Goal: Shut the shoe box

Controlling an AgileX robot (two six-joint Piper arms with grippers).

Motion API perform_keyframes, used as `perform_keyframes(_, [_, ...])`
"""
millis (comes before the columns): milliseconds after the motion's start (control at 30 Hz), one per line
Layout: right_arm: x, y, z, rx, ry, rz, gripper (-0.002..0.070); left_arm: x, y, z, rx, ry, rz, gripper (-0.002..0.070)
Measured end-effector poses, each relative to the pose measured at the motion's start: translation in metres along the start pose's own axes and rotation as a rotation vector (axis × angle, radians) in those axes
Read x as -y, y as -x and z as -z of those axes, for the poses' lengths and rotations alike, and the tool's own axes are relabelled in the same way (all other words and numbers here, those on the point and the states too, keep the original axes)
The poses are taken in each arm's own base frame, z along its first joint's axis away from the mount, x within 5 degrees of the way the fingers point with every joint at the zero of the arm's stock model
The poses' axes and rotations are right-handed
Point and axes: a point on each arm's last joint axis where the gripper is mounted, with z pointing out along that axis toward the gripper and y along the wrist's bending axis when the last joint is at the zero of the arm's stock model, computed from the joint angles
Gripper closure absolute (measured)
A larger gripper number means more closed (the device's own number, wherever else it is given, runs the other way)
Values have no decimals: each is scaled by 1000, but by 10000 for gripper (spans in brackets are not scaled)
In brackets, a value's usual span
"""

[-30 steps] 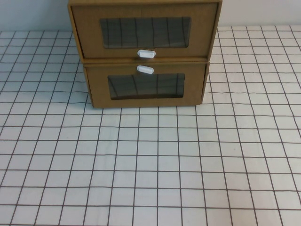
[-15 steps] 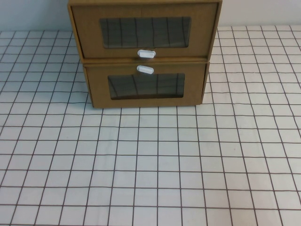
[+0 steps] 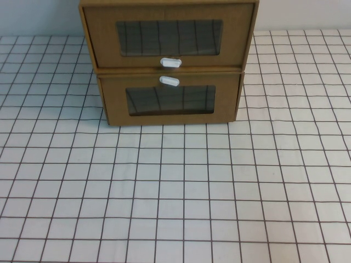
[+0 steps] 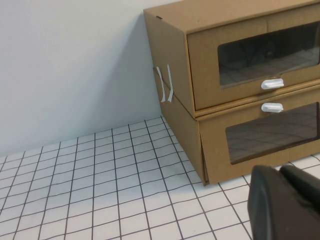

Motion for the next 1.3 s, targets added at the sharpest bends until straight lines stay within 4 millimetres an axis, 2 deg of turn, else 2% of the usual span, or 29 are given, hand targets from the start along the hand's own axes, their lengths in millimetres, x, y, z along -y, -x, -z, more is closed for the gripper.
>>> perform_keyframes(167, [0, 0, 0, 1, 0, 0, 689, 0, -2, -1, -5, -1, -1, 680])
perform_keyframes(333, [0, 0, 0, 1, 0, 0, 689, -1, -16, -12, -10, 16, -6, 680])
perform_keyframes(633, [0, 0, 0, 1, 0, 0, 689, -3, -50, -34, 16, 82, 2, 680])
perform_keyframes(967, [0, 0, 0, 1, 0, 0, 689, -2, -117, -54, -82, 157, 37, 680])
perform_keyframes(1300, [0, 0, 0, -1, 0, 0, 689, 2, -138, -53, -260, 132, 69, 680])
